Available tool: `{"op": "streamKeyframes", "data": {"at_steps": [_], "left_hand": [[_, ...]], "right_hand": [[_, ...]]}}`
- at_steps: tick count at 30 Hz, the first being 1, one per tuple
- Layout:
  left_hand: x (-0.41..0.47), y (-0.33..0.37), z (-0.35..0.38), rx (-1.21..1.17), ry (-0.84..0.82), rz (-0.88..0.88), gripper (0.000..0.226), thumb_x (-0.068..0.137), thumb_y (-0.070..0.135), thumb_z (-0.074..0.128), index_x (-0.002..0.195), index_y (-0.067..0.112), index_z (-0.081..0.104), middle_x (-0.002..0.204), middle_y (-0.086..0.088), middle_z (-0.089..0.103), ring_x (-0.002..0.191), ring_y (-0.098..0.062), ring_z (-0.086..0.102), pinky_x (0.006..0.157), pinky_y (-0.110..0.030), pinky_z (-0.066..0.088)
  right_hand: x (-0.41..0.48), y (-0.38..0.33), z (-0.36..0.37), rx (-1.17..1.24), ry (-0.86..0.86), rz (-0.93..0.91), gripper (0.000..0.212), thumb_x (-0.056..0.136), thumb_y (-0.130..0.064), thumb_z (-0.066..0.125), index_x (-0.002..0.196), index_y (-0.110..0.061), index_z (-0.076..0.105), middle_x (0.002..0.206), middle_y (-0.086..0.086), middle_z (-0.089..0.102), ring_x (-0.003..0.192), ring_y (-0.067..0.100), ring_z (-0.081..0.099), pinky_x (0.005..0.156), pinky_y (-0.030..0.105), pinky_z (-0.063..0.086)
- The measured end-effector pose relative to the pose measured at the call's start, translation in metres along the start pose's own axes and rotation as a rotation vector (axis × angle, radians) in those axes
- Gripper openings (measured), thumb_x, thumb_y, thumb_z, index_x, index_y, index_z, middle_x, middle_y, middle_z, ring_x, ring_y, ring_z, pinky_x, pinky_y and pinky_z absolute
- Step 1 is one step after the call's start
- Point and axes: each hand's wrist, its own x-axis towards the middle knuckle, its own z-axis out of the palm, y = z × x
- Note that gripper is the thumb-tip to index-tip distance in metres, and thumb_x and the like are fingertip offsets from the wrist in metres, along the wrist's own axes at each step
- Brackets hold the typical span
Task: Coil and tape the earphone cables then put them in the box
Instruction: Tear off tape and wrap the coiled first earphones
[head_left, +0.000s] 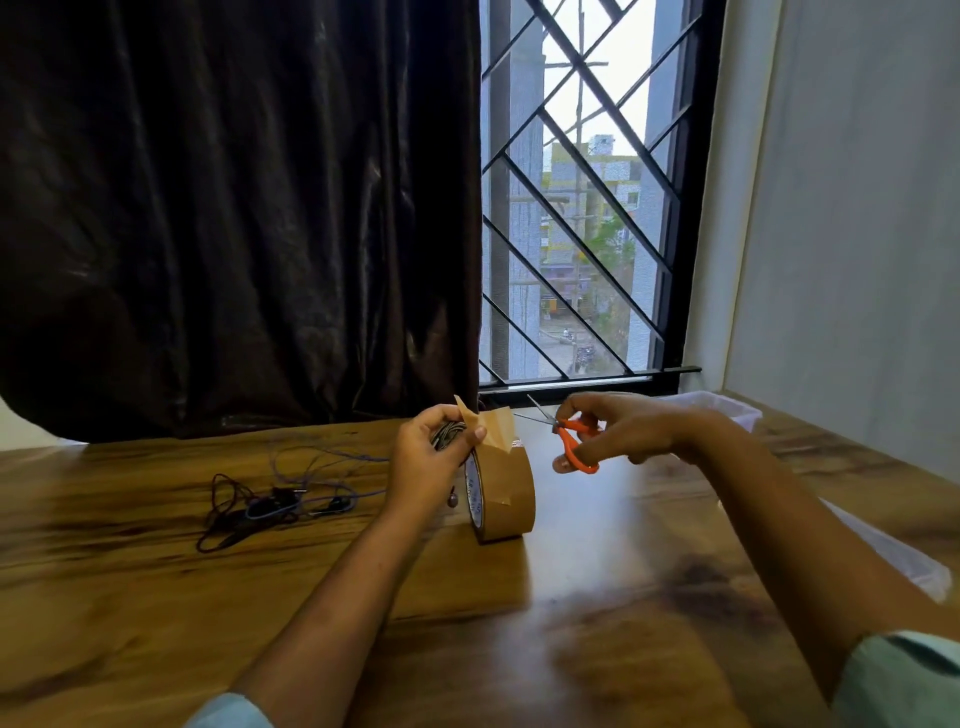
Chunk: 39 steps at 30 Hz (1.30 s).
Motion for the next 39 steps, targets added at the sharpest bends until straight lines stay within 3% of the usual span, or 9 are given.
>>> {"op": "streamKeyframes", "data": {"at_steps": [2, 7, 11, 13, 20, 26, 31, 35, 39], "left_hand": [[0.001, -0.002, -0.001, -0.001, -0.014, 0.004, 0.017, 0.080, 0.004, 0.070, 0.078, 0.019, 0.064, 0.082, 0.006, 0.066, 0.073, 0.009, 0.061, 0.062, -0.007, 0.047], [0.003, -0.006, -0.003, -0.013, -0.015, -0.002, 0.015, 0.079, 0.007, 0.072, 0.080, 0.020, 0.065, 0.083, 0.006, 0.068, 0.078, 0.001, 0.063, 0.066, -0.008, 0.048], [0.003, -0.006, -0.002, -0.002, -0.007, -0.005, 0.013, 0.079, 0.009, 0.072, 0.082, 0.019, 0.065, 0.083, 0.007, 0.067, 0.076, 0.006, 0.062, 0.065, -0.007, 0.047], [0.003, -0.006, -0.002, -0.001, -0.006, -0.006, 0.013, 0.079, 0.010, 0.073, 0.082, 0.020, 0.065, 0.084, 0.008, 0.067, 0.077, 0.005, 0.062, 0.066, -0.007, 0.047], [0.003, -0.005, -0.002, 0.002, -0.023, 0.010, 0.017, 0.079, 0.009, 0.072, 0.080, 0.024, 0.064, 0.084, 0.010, 0.067, 0.079, 0.008, 0.062, 0.067, -0.005, 0.046], [0.003, -0.005, -0.004, -0.018, -0.039, 0.026, 0.017, 0.078, 0.005, 0.072, 0.079, 0.020, 0.065, 0.083, 0.008, 0.067, 0.078, 0.006, 0.062, 0.069, -0.007, 0.047], [0.004, -0.008, -0.003, -0.002, -0.027, 0.019, 0.014, 0.078, 0.007, 0.072, 0.081, 0.019, 0.065, 0.086, 0.004, 0.068, 0.084, -0.003, 0.063, 0.069, -0.007, 0.047], [0.005, -0.008, -0.003, 0.005, -0.022, 0.018, 0.014, 0.078, 0.009, 0.073, 0.082, 0.020, 0.065, 0.088, 0.005, 0.068, 0.086, -0.004, 0.062, 0.069, -0.007, 0.046], [0.005, -0.009, -0.003, -0.007, -0.014, 0.008, 0.017, 0.078, 0.010, 0.073, 0.083, 0.024, 0.065, 0.091, 0.005, 0.069, 0.089, -0.008, 0.064, 0.071, -0.011, 0.049]], "right_hand": [[0.004, -0.007, -0.003, -0.015, -0.023, 0.028, 0.053, 0.075, -0.040, 0.078, 0.115, -0.026, 0.046, 0.106, 0.001, 0.055, 0.080, 0.016, 0.045, 0.054, 0.022, 0.035], [0.006, -0.016, -0.014, -0.102, -0.030, 0.004, 0.048, 0.067, -0.043, 0.083, 0.091, -0.020, 0.049, 0.087, 0.003, 0.054, 0.074, 0.018, 0.038, 0.051, 0.024, 0.028], [0.009, -0.022, -0.016, -0.200, -0.076, -0.013, 0.043, 0.069, -0.041, 0.081, 0.098, -0.027, 0.052, 0.094, -0.005, 0.059, 0.089, 0.021, 0.054, 0.077, 0.036, 0.048], [0.011, -0.025, -0.014, -0.231, -0.067, -0.033, 0.043, 0.070, -0.041, 0.080, 0.103, -0.027, 0.056, 0.094, -0.009, 0.058, 0.096, 0.019, 0.056, 0.088, 0.037, 0.049], [0.019, -0.036, -0.011, -0.337, -0.061, -0.166, 0.038, 0.075, -0.038, 0.078, 0.107, -0.021, 0.067, 0.081, -0.019, 0.056, 0.075, 0.002, 0.051, 0.067, 0.018, 0.039], [0.029, -0.036, -0.013, -0.298, -0.076, -0.254, 0.016, 0.076, -0.030, 0.078, 0.090, -0.030, 0.070, 0.079, -0.020, 0.061, 0.074, 0.004, 0.054, 0.076, 0.023, 0.044], [0.030, -0.037, -0.014, -0.327, -0.096, -0.242, 0.015, 0.077, -0.028, 0.077, 0.088, -0.031, 0.068, 0.080, -0.020, 0.060, 0.074, 0.005, 0.053, 0.071, 0.019, 0.043], [0.029, -0.035, -0.017, -0.337, -0.055, -0.230, 0.026, 0.076, -0.029, 0.078, 0.101, -0.026, 0.073, 0.075, -0.022, 0.061, 0.070, 0.003, 0.053, 0.070, 0.018, 0.041], [0.029, -0.030, -0.020, -0.321, -0.028, -0.226, 0.025, 0.071, -0.033, 0.081, 0.096, -0.032, 0.074, 0.087, -0.009, 0.070, 0.072, 0.004, 0.055, 0.082, 0.032, 0.049]]}}
